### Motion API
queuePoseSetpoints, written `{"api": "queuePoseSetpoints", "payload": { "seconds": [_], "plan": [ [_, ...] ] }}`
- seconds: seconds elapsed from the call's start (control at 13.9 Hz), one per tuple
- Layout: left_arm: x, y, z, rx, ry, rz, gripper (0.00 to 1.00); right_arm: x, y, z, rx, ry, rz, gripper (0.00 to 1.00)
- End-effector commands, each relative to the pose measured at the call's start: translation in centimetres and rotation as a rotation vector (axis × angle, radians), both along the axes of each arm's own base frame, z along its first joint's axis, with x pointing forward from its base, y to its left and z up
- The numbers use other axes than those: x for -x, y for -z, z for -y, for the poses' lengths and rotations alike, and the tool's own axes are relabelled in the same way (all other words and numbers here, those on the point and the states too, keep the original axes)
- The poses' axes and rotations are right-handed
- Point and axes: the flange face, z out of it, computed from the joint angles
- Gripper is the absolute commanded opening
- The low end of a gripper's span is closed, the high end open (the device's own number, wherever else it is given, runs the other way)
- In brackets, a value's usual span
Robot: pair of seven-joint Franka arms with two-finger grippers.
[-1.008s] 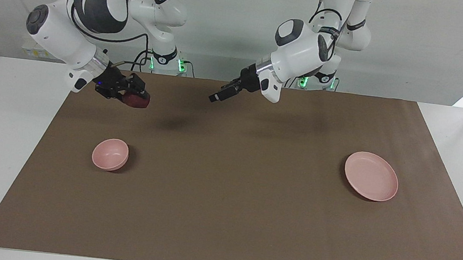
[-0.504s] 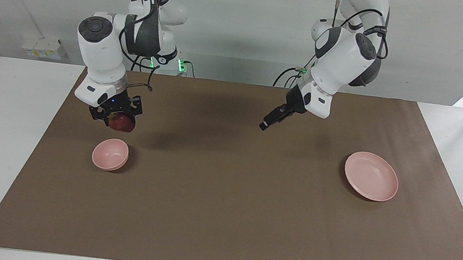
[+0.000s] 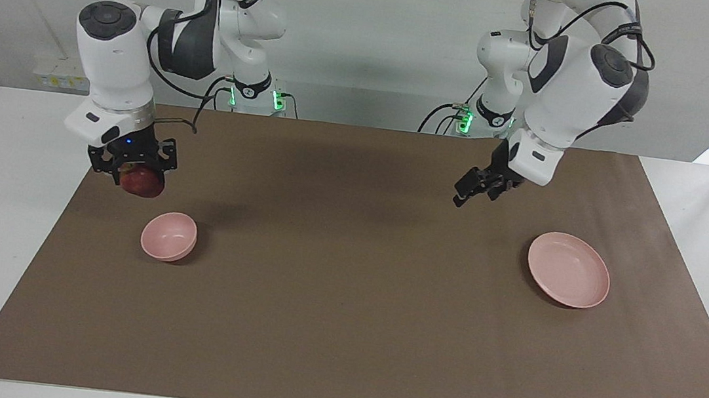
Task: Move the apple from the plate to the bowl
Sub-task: 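Lower the apple into the pink bowl while the left gripper returns to rest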
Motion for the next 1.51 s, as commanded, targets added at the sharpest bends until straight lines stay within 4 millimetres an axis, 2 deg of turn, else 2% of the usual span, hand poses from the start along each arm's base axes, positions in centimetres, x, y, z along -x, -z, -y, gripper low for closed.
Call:
{"api": "queuePoseSetpoints", "payload": {
  "seconds": [0.0,0.14,0.29,0.43,0.58,0.72,0.86,1.08,1.37,1.44],
  "plan": [
    [-0.1,-1.3,-2.6,-0.106,0.105,0.026,1.0,-3.5,4.9,-1.2,0.02,-0.066,0.027,0.0],
    [-0.3,-2.1,-4.0,-0.172,0.162,0.042,1.0,-5.5,7.0,-2.9,0.041,-0.112,0.014,0.0],
    [-0.8,-3.1,-7.5,-0.186,0.225,0.038,1.0,-5.5,7.8,-4.1,0.073,-0.167,-0.01,0.0],
    [-0.7,-4.2,-10.9,-0.196,0.266,0.014,1.0,-4.7,8.7,-3.3,0.066,-0.188,-0.043,0.0],
    [-0.5,-5.2,-12.1,-0.206,0.283,0.024,1.0,-4.8,9.9,-3.2,0.059,-0.173,-0.055,0.0],
    [-0.5,-5.6,-14.3,-0.211,0.24,0.024,1.0,-4.8,11.1,-3.1,0.057,-0.163,-0.073,0.0],
    [-0.4,-5.5,-15.0,-0.207,0.223,0.019,1.0,-4.7,12.7,-3.2,0.041,-0.143,-0.093,0.0],
    [-0.4,-5.6,-13.9,-0.199,0.238,0.026,1.0,-5.2,14.5,-3.3,0.034,-0.137,-0.086,0.0],
    [-0.4,-5.6,-14.7,-0.198,0.227,0.017,1.0,-5.2,14.7,-3.8,0.026,-0.092,-0.076,0.0],
    [-0.3,-5.6,-14.7,-0.198,0.226,0.013,1.0,-5.2,14.9,-3.8,0.026,-0.09,-0.079,0.05]
  ]
}}
